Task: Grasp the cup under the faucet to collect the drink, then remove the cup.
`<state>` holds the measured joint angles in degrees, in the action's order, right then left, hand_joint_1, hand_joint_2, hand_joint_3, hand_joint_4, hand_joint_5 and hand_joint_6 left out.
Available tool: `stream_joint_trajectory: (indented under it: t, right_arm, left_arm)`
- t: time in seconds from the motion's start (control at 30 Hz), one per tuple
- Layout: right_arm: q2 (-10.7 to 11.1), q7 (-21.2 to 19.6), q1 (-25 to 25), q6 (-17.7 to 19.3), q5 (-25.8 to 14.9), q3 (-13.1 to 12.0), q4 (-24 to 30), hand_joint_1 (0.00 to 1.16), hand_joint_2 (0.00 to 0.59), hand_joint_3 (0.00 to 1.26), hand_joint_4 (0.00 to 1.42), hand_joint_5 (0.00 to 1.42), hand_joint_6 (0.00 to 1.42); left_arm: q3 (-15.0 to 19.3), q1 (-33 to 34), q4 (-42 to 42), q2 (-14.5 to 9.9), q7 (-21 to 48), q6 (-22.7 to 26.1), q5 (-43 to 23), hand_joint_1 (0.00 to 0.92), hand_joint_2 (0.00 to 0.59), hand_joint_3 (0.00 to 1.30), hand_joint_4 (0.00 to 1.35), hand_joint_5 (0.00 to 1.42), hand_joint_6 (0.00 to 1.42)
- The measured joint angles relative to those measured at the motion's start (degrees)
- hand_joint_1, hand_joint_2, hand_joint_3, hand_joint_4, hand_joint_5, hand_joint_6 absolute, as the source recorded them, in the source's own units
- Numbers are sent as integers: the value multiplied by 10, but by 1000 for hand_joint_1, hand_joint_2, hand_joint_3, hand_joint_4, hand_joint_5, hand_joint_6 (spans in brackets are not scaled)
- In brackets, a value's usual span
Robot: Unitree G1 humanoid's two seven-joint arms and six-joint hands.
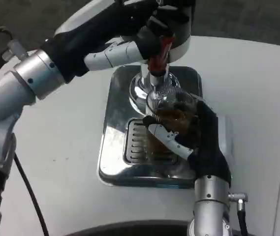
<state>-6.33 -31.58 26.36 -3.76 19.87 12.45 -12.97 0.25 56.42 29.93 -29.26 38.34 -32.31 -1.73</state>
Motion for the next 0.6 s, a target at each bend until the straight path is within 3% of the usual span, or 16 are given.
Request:
stream_joint_trajectory:
  t: [0.23,0.6]
  right_arm:
    - [-3,9,-38,-13,3,6,50,796,228,698,805,750,408]
    - [20,36,-105,-36,10,20,152,804,219,714,830,781,425]
  left_arm:
    - [16,-26,-30,0,-6,14,-4,0,0,219,265,426,288]
    - [33,-66,-79,-1,-17,41,-7,0,0,229,278,440,307]
